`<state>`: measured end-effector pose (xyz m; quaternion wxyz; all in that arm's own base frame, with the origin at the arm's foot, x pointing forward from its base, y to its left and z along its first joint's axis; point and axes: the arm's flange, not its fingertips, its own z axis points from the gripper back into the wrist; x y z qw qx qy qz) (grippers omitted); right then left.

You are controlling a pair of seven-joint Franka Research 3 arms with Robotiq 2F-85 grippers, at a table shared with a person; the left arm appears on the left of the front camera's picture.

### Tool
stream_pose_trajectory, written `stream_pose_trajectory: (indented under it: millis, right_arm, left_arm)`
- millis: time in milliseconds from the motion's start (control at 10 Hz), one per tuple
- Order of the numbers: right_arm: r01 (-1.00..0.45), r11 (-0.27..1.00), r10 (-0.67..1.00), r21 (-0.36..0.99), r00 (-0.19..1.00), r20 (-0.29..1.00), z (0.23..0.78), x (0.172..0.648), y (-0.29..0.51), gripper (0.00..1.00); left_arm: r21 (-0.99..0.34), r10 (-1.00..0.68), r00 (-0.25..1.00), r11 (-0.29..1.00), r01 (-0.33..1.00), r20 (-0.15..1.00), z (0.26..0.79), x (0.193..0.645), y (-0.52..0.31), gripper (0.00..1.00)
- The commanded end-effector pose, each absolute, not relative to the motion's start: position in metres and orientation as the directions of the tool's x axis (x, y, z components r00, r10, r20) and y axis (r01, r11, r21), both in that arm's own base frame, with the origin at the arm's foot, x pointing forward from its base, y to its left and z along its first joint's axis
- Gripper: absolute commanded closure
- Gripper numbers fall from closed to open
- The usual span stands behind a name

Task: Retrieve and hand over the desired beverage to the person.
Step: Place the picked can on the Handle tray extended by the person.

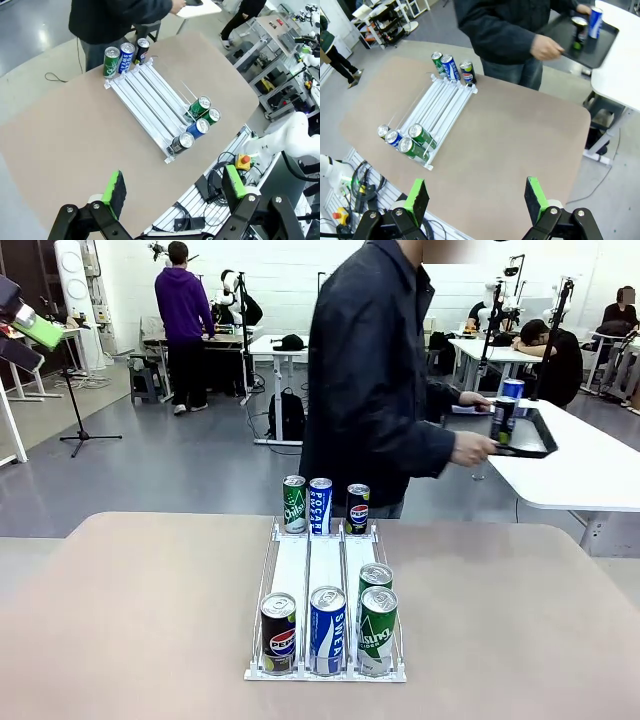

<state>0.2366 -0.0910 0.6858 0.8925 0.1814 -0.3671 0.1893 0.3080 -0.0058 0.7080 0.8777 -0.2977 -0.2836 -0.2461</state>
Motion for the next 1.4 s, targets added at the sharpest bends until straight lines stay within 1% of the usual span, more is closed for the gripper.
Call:
stream_pose_trajectory:
  millis: [0,1300]
  right_arm:
    - [-0.496,0.846,0.213,0.195,0.650,0.729,0.6857,0.2379,-0.0903,0.00]
    - [-0.496,0.846,0.213,0.195,0.650,0.729,0.6857,0.2379,-0.0903,0.00]
  left_arm:
    - [-0.376,-0.267,0.708,0.698,0.610,0.653,0.7092,0.3090,-0.0055,0.00]
    - [-0.376,-0.267,0.708,0.698,0.610,0.653,0.7092,0.3090,-0.0055,0.00]
